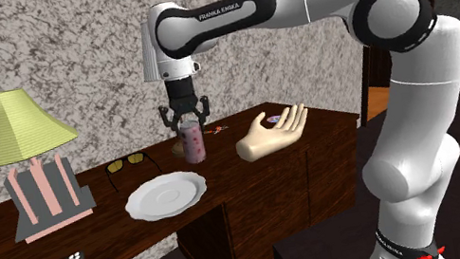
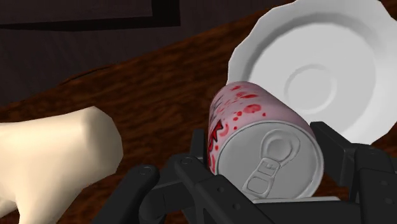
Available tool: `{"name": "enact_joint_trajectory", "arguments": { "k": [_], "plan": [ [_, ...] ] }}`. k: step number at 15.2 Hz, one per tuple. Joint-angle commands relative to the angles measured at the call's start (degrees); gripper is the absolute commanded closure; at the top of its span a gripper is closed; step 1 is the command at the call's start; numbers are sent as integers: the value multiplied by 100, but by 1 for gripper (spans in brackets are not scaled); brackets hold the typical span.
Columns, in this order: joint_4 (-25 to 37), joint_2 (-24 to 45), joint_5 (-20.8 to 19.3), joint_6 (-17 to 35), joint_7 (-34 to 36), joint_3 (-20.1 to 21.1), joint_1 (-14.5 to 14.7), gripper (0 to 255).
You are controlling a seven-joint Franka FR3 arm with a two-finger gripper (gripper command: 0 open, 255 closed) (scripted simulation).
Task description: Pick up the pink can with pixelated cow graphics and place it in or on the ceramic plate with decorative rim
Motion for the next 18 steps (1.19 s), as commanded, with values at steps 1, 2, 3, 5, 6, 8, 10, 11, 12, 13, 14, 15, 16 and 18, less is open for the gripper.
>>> {"name": "enact_joint_trajectory", "arguments": {
  "k": [1,2,3,5,6,8,10,11,12,13,14,15,16,18],
  "plan": [
    [613,582,-383,-172,421,198,175,255],
    [921,863,-576,-279,618,269,309,255],
    [1249,1151,-775,-401,808,320,472,255],
    [1974,1746,-1183,-692,1152,369,875,255],
    [2380,2052,-1389,-862,1300,367,1116,255],
    [3044,2510,-1680,-1145,1477,315,1527,255],
    [2784,2439,-1630,-948,1473,312,1450,255],
    [2662,2410,-1610,-854,1473,315,1413,255],
    [2544,2383,-1593,-761,1473,317,1378,255],
    [2430,2359,-1578,-670,1473,320,1346,255],
    [2319,2337,-1564,-580,1474,321,1315,255],
    [2213,2317,-1552,-493,1475,323,1287,255],
    [2109,2300,-1542,-406,1476,324,1261,255],
    [1912,2271,-1526,-236,1479,323,1215,255]
  ]
}}
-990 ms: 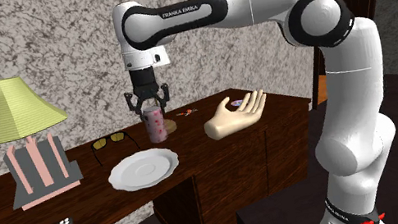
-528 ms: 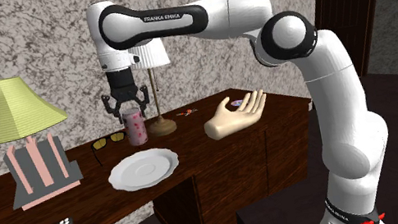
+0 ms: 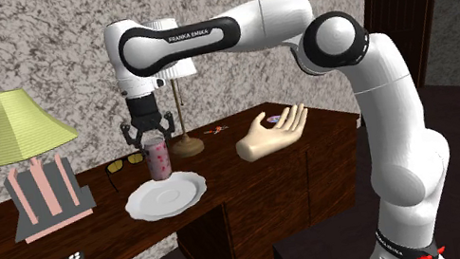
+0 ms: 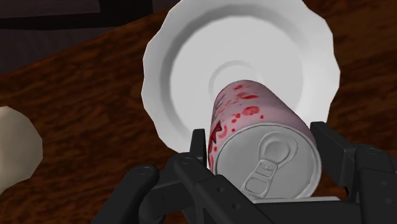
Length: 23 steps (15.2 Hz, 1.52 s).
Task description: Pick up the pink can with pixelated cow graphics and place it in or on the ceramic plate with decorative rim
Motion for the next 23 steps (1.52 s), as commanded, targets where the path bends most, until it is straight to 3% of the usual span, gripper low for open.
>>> {"name": "enact_joint_trajectory", "arguments": {
  "k": [1,10,17,18,23],
  "plan": [
    [-229,-42,21,196,11,3,-51,255],
    [-962,-64,14,895,54,-21,-175,255],
    [-962,-64,14,895,54,-21,-174,255],
    [-961,-64,14,895,54,-21,-174,0],
    [-962,-64,14,895,54,-21,-175,0]
  ]
}}
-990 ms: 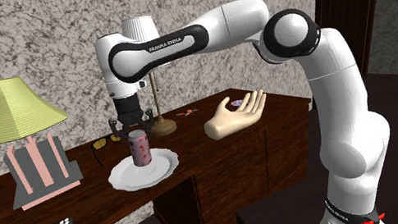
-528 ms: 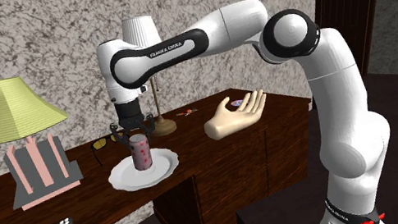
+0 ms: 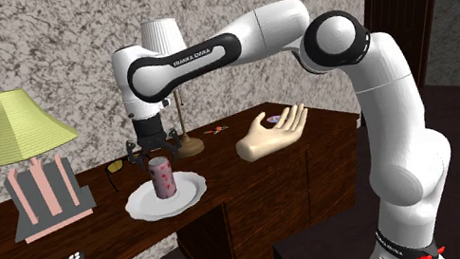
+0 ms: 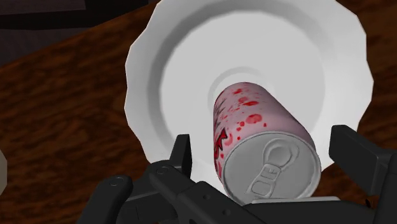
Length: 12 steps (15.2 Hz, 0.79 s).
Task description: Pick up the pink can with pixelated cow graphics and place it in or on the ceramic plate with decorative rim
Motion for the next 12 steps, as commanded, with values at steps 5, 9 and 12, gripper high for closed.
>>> {"name": "enact_joint_trajectory", "arguments": {
  "k": [5,9,12],
  "plan": [
    [793,36,0,-746,-38,23,143,0],
    [793,36,0,-746,-38,23,143,0],
    [793,36,0,-746,-38,23,143,0]
  ]
}}
